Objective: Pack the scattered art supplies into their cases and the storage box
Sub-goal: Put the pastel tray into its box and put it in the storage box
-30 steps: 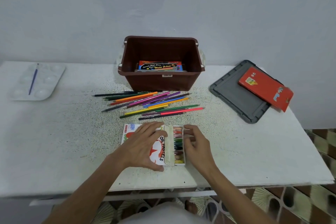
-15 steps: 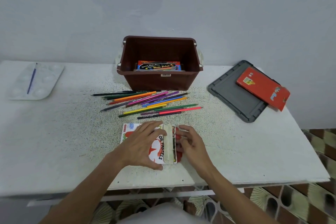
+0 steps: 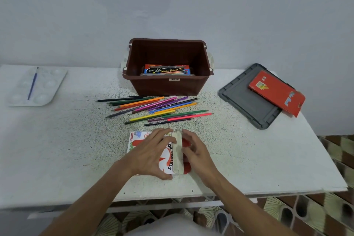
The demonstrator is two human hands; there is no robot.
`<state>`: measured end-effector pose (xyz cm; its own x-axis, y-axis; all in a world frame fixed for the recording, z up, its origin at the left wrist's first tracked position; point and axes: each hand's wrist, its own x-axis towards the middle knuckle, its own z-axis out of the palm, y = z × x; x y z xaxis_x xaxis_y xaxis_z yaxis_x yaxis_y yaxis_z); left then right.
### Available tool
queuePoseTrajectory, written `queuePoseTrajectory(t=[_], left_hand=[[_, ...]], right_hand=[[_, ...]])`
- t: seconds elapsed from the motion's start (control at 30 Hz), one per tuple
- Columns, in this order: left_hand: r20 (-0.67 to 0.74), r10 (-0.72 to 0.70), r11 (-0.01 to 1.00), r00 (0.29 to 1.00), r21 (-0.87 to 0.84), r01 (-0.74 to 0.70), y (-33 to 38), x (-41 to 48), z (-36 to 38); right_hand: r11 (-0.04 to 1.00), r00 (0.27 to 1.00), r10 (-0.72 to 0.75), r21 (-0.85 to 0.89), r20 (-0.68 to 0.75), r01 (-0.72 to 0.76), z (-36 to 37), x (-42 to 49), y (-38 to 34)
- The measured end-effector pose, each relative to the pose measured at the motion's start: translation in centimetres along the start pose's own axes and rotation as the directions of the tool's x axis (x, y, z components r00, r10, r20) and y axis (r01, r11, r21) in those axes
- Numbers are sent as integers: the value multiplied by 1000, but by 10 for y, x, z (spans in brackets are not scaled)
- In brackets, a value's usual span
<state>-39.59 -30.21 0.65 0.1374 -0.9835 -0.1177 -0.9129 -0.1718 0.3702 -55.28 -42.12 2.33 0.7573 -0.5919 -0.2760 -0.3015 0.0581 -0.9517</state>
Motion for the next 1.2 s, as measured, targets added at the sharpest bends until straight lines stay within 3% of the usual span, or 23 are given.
queuePoseTrajectory(t=[0.13,0.5,0.87,1.0,1.2], left_hand=[[3,-4,1000,1000,22,4,-2,0,0],[-34,-26,1000,999,4,26,-2,-2,2],[-49,-48,997,998,-61,45,-3,-1,2],[-56,-50,997,997,-67,47,-2,-1,3],[-65,-42,997,997,-67,38,-2,0,4]], right_hand=[[1000,1000,-4,5,-11,4,0,1,3],[948,974,-207,-265,-93,176,6,-7,8],[946,953,-153,-318,-261,65,-1,-4,23],[896,936,-203,-440,-288,60,0,-2,26],[926,947,-138,-378,-292,19,3,-2,21]])
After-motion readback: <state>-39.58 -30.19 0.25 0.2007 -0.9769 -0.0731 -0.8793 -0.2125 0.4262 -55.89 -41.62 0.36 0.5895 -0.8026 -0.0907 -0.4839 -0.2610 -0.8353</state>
